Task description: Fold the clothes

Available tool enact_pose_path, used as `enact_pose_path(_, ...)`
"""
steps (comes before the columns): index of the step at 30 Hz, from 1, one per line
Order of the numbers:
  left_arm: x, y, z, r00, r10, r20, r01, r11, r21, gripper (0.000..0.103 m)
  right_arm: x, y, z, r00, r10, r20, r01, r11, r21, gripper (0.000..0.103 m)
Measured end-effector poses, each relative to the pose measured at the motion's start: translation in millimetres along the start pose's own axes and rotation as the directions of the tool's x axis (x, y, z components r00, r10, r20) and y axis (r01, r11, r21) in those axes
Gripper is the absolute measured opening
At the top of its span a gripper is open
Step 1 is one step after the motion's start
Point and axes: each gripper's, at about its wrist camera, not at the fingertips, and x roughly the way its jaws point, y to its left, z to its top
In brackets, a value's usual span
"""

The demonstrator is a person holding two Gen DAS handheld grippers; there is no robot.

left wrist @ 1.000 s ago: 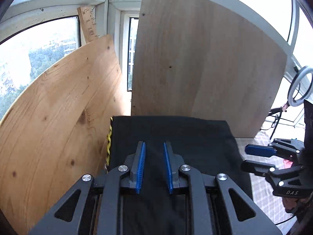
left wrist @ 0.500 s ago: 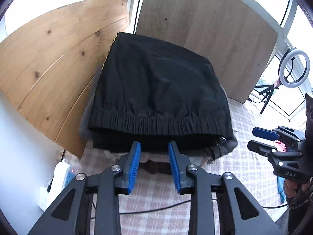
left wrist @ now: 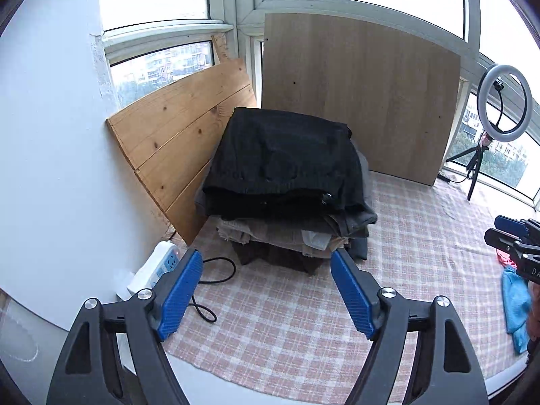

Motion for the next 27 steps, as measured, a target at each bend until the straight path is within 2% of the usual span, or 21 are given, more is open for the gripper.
enact_pose_path(5, -28.0, -26.3, -13.7, 0.996, 0.077, 0.036, -0.077, 0.997, -0.01, 0.078, -20.7, -16.0, -17.1, 1.0, 0.003, 0.015, -0.003, 1.0, -0.003, 0.054)
enact_pose_path(10, -39.2, -47.0, -30.5, 0.999, 0.054, 0.004, -0.054, 0.998, -0.045, 0.079, -34.3, -30.0, -30.1, 1.0, 0.006, 0.021, -0.006, 1.0, -0.014, 0.055)
enact_pose_path(13, -43.5, -57.1, -41.4, 0.997, 0.068, -0.021, -0.07, 0.995, -0.072, 0.079, -43.0, -38.5, -37.8, 0.999, 0.023, 0.029, -0.023, 1.0, -0.012, 0.055)
enact_pose_path(19, -60.7, -74.8, -59.2, 0.996, 0.085, -0.019, -0.086, 0.991, -0.1, 0.079, -55.5, -50.6, -52.7, 0.999, 0.035, 0.033, -0.034, 0.999, -0.032, 0.055)
enact_pose_path(27, -77.2, -79.6, -71.1, 0.995, 0.098, -0.007, -0.098, 0.982, -0.158, 0.079, -62.3, -60.5, -64.7, 0.999, 0.044, 0.027, -0.043, 0.998, -0.045, 0.055)
